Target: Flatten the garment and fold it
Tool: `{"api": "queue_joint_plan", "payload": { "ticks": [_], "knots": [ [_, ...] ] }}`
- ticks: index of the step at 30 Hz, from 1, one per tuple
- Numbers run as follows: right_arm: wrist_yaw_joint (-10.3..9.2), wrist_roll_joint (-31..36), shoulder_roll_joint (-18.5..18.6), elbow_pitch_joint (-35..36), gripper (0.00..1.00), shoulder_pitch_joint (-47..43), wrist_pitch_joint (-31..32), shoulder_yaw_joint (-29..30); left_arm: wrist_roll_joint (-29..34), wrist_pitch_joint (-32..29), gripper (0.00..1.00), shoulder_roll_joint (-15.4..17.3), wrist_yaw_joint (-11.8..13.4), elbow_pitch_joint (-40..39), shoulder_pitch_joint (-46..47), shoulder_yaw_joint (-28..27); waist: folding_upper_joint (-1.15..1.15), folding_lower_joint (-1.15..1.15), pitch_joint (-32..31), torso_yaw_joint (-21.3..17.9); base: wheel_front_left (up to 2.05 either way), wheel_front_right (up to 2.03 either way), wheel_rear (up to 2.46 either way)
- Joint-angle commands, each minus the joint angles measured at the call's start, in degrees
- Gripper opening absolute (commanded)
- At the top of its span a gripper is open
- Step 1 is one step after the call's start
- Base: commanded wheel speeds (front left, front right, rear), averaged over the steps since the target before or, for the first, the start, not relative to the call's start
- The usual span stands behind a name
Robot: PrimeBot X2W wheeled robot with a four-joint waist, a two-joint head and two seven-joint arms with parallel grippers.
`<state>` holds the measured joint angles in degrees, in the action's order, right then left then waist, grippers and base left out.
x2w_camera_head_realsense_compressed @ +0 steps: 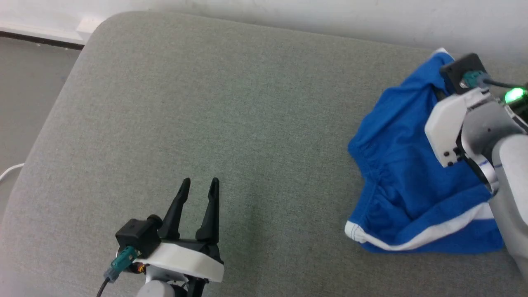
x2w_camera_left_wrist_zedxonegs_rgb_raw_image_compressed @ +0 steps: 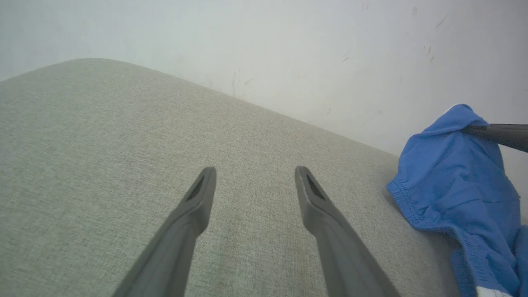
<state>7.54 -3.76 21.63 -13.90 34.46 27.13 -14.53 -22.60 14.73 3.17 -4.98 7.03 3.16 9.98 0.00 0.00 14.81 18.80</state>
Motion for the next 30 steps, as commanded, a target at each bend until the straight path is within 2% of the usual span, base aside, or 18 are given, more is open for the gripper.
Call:
{"api": "queue_joint_plan", "payload": {
  "ticks": [1, 7, 8, 9, 10, 16, 22, 27, 30],
  "knots": [
    [-0.05, 0.5, 0.3, -0.6, 0.0, 1.8, -0.4, -1.3, -0.7, 0.3, 1.0, -0.3, -0.2, -0.1, 1.3, 0.4, 0.0, 0.0, 0.9, 0.6, 0.0, 0.0, 0.0],
    [-0.05, 2.6, 0.5, -7.1, 0.02, 6.5, -3.7, -5.4, -1.8, 0.3, 1.0, -0.3, 0.1, 0.2, 2.7, 1.7, 0.0, 0.0, 2.9, 2.4, 0.0, 0.0, 0.0],
    [-0.05, 2.8, 0.3, -8.7, 0.18, 6.6, -3.8, -5.8, -1.8, 0.3, 1.0, -0.3, 0.1, 0.4, 2.9, 1.9, 0.0, 0.0, 3.0, 2.5, 0.0, 0.0, 0.0],
    [-0.05, 2.8, 0.1, -10.3, 0.67, 6.6, -3.5, -5.9, -1.9, 0.3, 1.0, -0.3, 0.2, 0.5, 3.1, 2.0, 0.0, 0.0, 3.1, 2.6, 0.0, 0.0, 0.0],
    [-0.05, 2.8, -0.2, -11.6, 1.0, 6.6, -3.3, -6.0, -2.0, 0.3, 1.0, -0.3, 0.3, 0.6, 3.2, 2.2, 0.0, 0.0, 3.1, 2.7, 0.0, 0.0, 0.0],
    [-0.05, -0.6, -2.3, -13.6, 1.0, 6.8, -5.2, -4.0, -1.4, 0.3, 1.0, -0.3, 0.6, 1.3, 2.6, 1.9, 0.0, 0.0, 0.8, 1.1, 0.0, 0.0, 0.0],
    [-0.05, -3.0, -2.1, -7.5, 1.0, 1.6, -4.3, 0.4, -0.1, 0.3, 1.0, -0.3, 0.7, 1.4, 0.2, 0.8, 0.0, 0.0, -3.3, -2.1, 0.0, 0.0, 0.0],
    [-0.05, -9.7, -0.6, 2.0, 1.0, -9.3, 7.6, 2.4, 0.4, 0.3, 1.0, -0.3, 0.8, 1.3, -1.5, 0.7, 0.0, 0.0, -5.1, -3.7, 0.0, 0.0, 0.0],
    [-0.05, -10.8, 0.9, 9.5, 1.0, -16.1, 14.2, 5.7, 0.4, 0.3, 1.0, -0.3, 0.8, 1.0, -1.9, 0.9, 0.0, 0.0, -5.1, -3.9, 0.0, 0.0, 0.0]
  ]
}}
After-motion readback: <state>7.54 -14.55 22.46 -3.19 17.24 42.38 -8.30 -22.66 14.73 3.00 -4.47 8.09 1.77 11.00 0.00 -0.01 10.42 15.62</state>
